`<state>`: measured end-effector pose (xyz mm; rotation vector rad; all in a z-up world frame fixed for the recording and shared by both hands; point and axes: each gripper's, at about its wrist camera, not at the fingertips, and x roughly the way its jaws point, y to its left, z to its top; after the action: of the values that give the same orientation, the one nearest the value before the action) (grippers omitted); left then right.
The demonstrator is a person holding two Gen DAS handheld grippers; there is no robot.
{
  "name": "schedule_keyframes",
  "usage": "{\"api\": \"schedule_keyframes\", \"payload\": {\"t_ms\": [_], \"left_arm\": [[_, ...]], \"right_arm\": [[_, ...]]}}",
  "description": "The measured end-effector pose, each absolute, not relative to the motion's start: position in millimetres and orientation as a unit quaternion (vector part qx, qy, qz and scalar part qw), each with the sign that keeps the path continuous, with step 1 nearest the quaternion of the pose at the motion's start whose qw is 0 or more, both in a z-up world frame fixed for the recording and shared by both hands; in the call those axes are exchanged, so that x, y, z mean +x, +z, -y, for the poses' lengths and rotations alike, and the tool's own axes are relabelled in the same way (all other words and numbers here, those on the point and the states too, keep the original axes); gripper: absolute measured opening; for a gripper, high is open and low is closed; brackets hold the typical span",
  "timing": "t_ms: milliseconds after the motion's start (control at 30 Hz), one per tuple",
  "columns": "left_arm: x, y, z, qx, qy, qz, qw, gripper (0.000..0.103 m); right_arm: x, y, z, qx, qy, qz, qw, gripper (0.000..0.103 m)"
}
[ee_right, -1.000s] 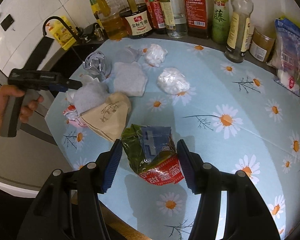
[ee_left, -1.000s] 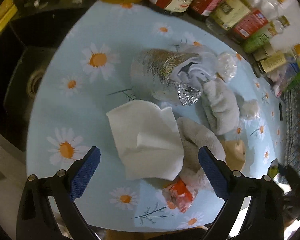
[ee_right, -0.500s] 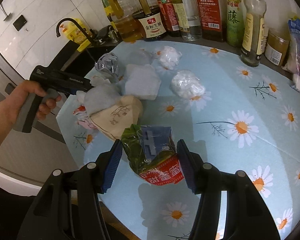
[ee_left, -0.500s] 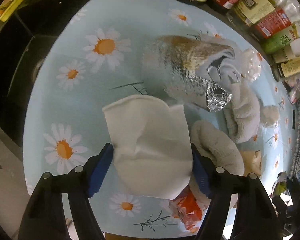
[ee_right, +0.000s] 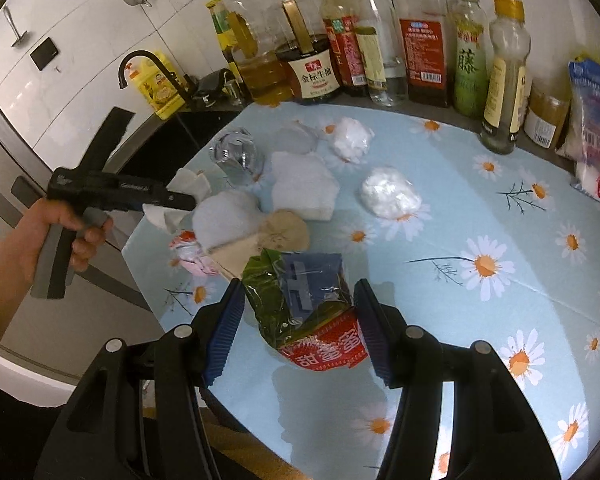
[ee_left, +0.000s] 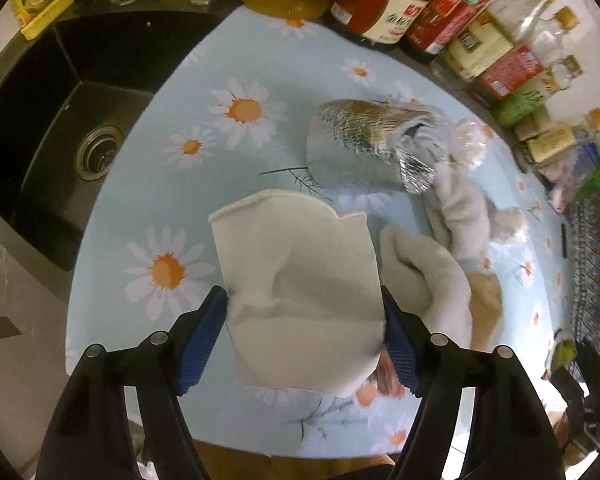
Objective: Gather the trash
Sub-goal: 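Carry tissue and snack bag down to the bin and open both grippers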
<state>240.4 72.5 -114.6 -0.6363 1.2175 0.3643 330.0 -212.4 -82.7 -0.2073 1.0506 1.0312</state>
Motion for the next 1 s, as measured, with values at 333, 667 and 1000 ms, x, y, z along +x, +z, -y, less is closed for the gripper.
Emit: {"api": "schedule_keyframes", "payload": {"t_ms": [333,667,1000], "left_arm": [[171.9,-84.1,-42.5,-0.235,0.111,-0.527,0.809,0.072],[93.2,-98.1,-50.6,-0.283,0.065,-0.500,0.816,0.072],[51.6,-120.8,-53.0,-0.282,0.016,-0.521,0.806,0.072]], "right_arm": [[263.3,-76.3,188.7,-0.098,0.431,-0.489,0.752,0.057],[199.6,-83.1,165.5,-0.071,0.405,-0.518,0.750,0.057],[147.4,-114.0,138.7,-0.062,0.378,-0.562,0.733,0.057]]}}
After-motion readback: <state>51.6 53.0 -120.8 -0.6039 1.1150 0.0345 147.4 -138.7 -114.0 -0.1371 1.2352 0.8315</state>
